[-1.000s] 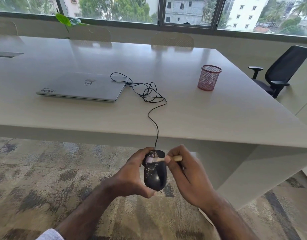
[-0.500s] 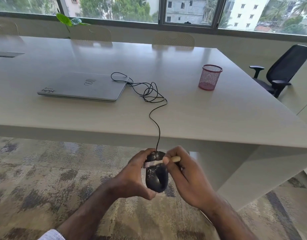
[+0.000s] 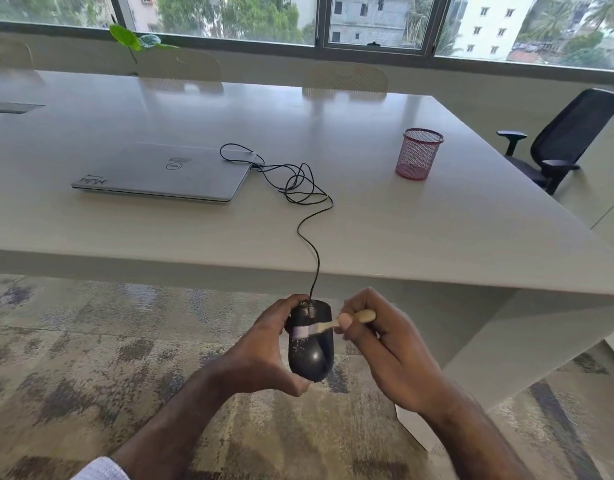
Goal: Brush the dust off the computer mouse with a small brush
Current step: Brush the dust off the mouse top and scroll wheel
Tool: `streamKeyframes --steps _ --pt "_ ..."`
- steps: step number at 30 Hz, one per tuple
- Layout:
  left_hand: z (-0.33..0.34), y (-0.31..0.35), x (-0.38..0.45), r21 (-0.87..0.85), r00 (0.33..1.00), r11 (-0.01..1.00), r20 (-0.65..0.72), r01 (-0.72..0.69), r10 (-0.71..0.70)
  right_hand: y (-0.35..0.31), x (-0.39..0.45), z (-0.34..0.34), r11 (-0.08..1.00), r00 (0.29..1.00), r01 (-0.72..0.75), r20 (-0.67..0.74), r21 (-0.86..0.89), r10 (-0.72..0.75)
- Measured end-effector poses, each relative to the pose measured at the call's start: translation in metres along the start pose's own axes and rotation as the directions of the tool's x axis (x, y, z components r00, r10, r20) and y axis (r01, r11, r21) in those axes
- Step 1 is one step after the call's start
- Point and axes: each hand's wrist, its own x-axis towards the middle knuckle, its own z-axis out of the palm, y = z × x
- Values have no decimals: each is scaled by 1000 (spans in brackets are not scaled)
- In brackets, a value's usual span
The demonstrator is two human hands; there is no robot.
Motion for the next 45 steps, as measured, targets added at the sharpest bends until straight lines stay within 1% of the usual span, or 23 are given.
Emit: streamKeyframes --steps 2,5,8,10,13,15,20,22,27,29,32,34,39,41,43,45 --pt "-1 0 0 5 1000 1000 1 9 -9 0 0 -6 1000 1000 -5 -7 2 5" --pt "-2 -1 -1 -8 999 999 15 32 -32 -1 1 -14 1000 997 -2 -77 30 5" --pt "-2 -2 -1 -24 999 999 25 41 -41 -1 3 -14 995 993 -9 -119 98 20" --pt "-3 -1 -1 -35 999 999 32 39 -38 -1 4 -12 993 993 -18 -115 117 31" --pt "-5 2 -1 -26 999 999 30 32 -31 2 2 -11 997 995 -38 -85 71 44" --pt "-6 2 -2 -20 999 999 20 29 -29 4 1 -13 997 994 -47 -96 55 52" --pt "-7 3 -2 -28 1000 1000 14 14 -14 3 6 -17 985 978 -33 -197 171 67" --pt "-7 5 -1 -23 1000 1000 12 8 -8 3 9 -14 984 971 -37 -225 176 77" --pt "-8 2 0 -27 1000 1000 4 8 -8 5 7 -9 994 976 -83 -196 71 95" --pt "-8 1 0 -25 1000 1000 1 12 -12 3 6 -12 995 975 -74 -203 72 88" --pt "-8 1 0 -24 1000 1000 2 12 -12 1 8 -14 992 964 -66 -249 110 92" --pt "-7 2 0 -4 1000 1000 0 0 0 0 9 -12 992 958 -69 -271 104 95" --pt "-7 3 0 21 1000 1000 -11 -12 12 0 3 -8 995 978 -98 -180 29 102" --pt "-7 1 0 22 1000 1000 -16 -14 15 -2 2 -10 994 979 -89 -180 58 98" --pt "-6 1 0 23 1000 1000 -13 -15 15 -4 2 -12 991 973 -70 -209 111 92" --pt "-5 1 1 26 1000 1000 -7 -17 18 -6 4 -12 992 970 -49 -231 120 75"
